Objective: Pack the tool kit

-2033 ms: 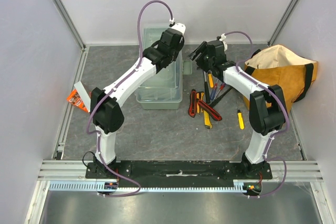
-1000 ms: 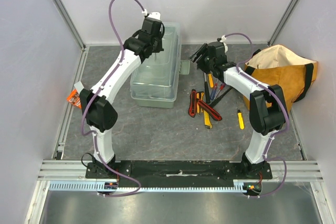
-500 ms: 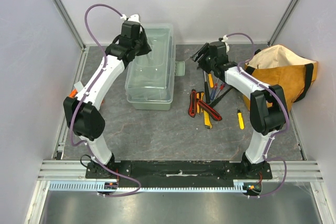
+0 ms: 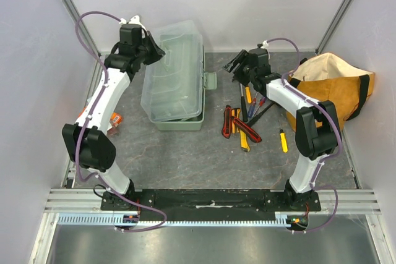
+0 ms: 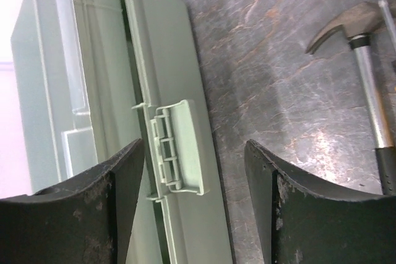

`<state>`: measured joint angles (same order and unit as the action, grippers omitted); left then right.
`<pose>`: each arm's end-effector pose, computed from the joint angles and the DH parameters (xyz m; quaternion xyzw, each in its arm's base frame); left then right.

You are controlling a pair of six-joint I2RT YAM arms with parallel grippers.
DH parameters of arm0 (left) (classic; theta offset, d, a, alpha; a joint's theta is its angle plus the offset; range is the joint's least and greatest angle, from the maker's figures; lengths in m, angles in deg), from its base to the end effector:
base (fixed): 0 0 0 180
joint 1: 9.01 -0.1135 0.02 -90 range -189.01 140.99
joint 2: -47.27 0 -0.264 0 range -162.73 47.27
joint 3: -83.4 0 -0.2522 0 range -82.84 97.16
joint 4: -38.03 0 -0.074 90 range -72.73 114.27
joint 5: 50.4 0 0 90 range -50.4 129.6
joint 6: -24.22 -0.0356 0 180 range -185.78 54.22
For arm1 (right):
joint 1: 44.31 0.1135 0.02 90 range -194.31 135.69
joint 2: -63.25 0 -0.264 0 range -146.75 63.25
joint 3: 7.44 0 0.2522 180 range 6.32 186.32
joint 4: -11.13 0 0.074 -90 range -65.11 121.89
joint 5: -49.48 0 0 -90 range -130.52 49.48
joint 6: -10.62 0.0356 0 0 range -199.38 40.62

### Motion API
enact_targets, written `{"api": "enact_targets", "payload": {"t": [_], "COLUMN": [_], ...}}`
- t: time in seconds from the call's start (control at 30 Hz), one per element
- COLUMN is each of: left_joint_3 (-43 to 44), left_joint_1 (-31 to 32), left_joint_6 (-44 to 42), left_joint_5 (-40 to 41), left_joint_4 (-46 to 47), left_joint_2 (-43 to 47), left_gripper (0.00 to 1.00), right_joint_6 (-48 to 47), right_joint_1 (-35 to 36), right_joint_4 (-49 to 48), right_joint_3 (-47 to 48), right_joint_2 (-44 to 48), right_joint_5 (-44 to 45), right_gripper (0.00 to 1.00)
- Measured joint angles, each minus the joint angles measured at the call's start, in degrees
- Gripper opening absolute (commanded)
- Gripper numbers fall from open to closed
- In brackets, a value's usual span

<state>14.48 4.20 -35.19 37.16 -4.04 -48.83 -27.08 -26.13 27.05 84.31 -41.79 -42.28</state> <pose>0.3786 -0.0904 0.3913 -0.1179 0.8447 -0.2114 0.4773 0.4078 0.1351 0.2570 0.2456 0.8268 0.3027 0.4055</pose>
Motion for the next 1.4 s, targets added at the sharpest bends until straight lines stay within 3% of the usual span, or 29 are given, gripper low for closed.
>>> {"api": "enact_targets", "payload": {"t": [0.3, 0.57, 0.77, 1.07, 1.4], "left_joint_3": [-3.41, -7.69, -10.45, -14.84, -18.49], "left_joint_1": [-6.99, -12.63, -16.83, -21.31, -27.58], "left_joint_6": [3.15, 6.75, 9.57, 12.9, 16.22], "left_joint_5": [-7.74, -14.78, -20.7, -26.64, -33.66], "left_joint_4": [2.27, 5.81, 9.09, 14.19, 18.71], "left_joint_2": [3.1, 5.18, 5.79, 7.04, 7.45], "left_gripper": [0.02, 0.02, 0.02, 0.02, 0.02], "right_joint_6": [-4.92, -15.34, -21.44, -23.87, -23.5], "right_joint_1": [0.31, 5.66, 10.82, 12.41, 13.33], "right_joint_4": [-1.66, 4.0, 9.9, 12.24, 12.59], "right_joint_3": [2.67, 3.58, 4.42, 5.22, 6.71], "right_joint_2": [-3.61, -4.26, -4.55, -4.63, -5.51], "right_joint_5": [-11.32, -13.77, -12.98, -8.87, -6.75], "right_gripper": [0.77, 0.77, 0.64, 0.41, 0.3]}}
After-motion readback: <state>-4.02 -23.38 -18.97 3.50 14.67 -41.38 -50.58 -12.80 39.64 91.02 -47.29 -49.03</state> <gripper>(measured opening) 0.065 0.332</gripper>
